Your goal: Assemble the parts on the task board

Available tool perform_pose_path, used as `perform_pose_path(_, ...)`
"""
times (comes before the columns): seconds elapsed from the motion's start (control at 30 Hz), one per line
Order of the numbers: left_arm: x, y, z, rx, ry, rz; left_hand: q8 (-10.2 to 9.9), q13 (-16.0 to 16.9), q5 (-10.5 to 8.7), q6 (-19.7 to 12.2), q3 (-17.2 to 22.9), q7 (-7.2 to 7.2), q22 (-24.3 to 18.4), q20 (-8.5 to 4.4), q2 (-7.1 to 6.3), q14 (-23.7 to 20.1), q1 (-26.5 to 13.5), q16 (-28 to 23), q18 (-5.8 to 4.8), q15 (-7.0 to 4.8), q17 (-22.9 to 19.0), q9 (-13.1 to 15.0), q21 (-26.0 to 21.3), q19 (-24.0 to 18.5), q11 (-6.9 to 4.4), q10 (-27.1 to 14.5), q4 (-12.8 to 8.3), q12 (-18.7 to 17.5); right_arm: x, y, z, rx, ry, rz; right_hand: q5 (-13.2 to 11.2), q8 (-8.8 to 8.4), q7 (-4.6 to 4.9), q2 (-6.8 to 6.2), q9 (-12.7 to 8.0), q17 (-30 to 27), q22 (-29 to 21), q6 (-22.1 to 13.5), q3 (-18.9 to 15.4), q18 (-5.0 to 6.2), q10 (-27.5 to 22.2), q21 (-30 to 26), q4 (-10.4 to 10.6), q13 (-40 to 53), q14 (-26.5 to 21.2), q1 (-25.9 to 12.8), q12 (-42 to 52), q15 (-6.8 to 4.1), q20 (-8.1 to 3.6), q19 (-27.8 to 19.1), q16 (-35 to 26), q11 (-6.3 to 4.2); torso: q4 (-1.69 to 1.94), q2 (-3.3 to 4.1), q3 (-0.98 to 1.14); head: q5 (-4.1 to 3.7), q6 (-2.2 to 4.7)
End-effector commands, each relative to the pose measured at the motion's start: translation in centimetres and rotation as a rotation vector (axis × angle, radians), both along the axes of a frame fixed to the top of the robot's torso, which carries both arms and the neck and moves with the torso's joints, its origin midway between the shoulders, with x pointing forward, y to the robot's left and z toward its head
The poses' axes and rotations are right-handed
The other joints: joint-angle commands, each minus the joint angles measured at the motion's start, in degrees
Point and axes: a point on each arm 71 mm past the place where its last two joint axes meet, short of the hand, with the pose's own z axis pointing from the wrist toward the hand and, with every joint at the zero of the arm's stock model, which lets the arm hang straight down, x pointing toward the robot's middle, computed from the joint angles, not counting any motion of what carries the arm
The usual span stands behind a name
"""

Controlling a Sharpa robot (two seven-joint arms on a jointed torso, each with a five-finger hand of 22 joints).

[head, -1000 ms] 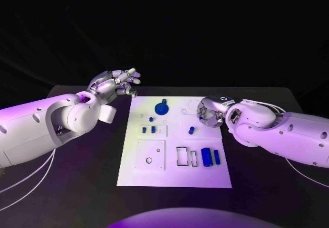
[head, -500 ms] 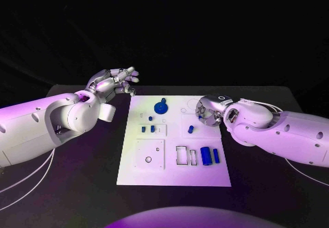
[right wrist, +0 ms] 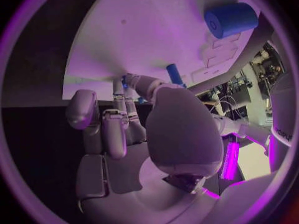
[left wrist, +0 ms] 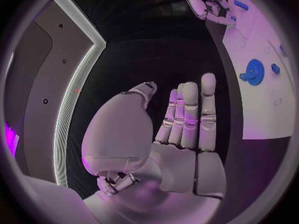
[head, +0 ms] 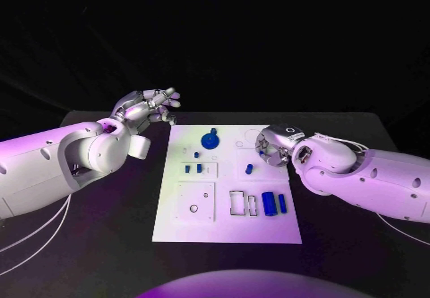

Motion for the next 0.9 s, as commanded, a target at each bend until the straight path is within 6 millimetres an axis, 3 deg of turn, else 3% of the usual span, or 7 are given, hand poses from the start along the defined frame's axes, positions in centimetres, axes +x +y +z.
perform_pose_path(0.03, 0.0, -0.2, 0.2, -0.002, -0.016, -0.004, 0.17, -0.13, 0.44, -0.55, 0.18, 0.06, -0.11, -0.08, -0.22, 0.01, 0.61, -0.29, 0.52, 0.13, -0.1, -0.09, -0.35, 0.44, 0.22, -0.46, -0.2, -0.42, 0.0, -0.1, 0.5, 0.036, -0.051, -0.011, -0.23, 0.25, -0.1, 0.59, 0.18, 3.38, -0.09, 0.35, 0.33, -0.5, 0.62, -0.01, -0.12, 0.14, 3.58, 0.03, -0.25, -0.54, 0.13, 0.23, 0.29, -0.23, -0.05, -0.02, -0.06, 0.03, -0.01)
perform_pose_path(0.67, 0.6, 0.6, -0.1, 0.019, -0.011, 0.004, -0.02, -0.34, 0.74, -1.39, 0.14, 0.42, -0.3, 0.12, -0.34, -0.62, 0.84, -0.46, 0.44, 0.44, -0.39, -0.22, -0.95, 0.25, 0.59, -1.5, -0.23, -0.68, -0.8, -0.6, 2.3, 0.122, -0.064, -0.02, -0.69, 0.38, -0.19, 0.37, 0.45, 3.36, 0.05, 0.43, 0.43, -0.52, 0.85, 0.04, -0.13, 0.13, 3.57, -0.5, -0.57, -0.54, 0.13, 0.18, 0.3, -0.27, 0.03, -0.03, -0.05, -0.02, 0.14)
perform_pose_path(0.9, 0.7, 0.6, -0.2, 0.021, -0.011, 0.005, -0.06, -0.34, 0.74, -1.53, 0.13, 0.47, -0.31, 0.14, -0.35, -0.64, 0.86, -0.45, 0.44, 0.46, -0.41, -0.23, -1.0, 0.25, 0.62, -1.57, -0.24, -0.68, -2.7, 1.2, 3.2, 0.175, -0.042, 0.048, -0.77, 0.4, -0.2, 0.34, 0.49, 3.3, 0.07, 0.44, 0.43, -0.52, 0.88, 0.04, -0.15, 0.13, 3.56, -0.55, -0.61, -0.55, 0.13, 0.17, 0.28, -0.27, -0.13, -0.08, 0.06, 0.16, 0.37)
